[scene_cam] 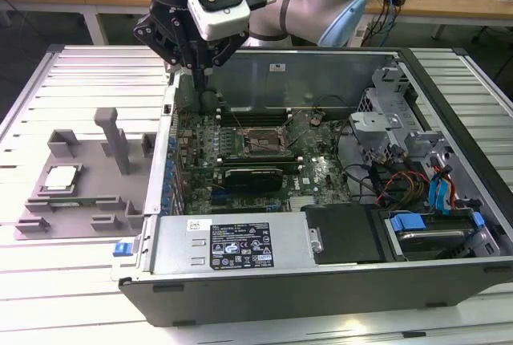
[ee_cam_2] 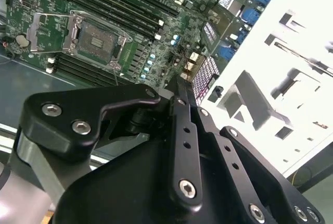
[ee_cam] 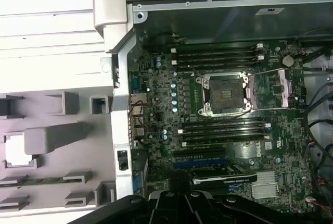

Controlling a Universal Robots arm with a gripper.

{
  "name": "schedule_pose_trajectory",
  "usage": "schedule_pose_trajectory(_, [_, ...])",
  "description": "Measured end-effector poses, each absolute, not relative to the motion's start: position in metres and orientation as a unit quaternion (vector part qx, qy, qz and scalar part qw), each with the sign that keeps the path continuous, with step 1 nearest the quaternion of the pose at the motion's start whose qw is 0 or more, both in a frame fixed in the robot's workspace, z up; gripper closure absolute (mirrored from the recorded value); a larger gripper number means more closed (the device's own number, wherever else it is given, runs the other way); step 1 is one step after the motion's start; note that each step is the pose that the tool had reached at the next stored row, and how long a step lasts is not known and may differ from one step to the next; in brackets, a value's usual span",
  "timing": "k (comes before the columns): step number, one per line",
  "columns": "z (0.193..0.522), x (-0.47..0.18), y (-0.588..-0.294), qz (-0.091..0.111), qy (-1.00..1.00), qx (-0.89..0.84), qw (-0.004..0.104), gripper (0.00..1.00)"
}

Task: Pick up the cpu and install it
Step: 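Reach for the cpu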

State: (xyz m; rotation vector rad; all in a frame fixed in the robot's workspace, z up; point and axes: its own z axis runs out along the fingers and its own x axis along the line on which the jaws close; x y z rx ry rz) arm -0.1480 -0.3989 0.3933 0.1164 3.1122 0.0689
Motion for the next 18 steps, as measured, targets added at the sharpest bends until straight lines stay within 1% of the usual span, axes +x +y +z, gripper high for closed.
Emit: schedule_pose_trajectory(18, [0.393,-0.187,-0.399,0.022,0.999,0.037,0.016,0.89])
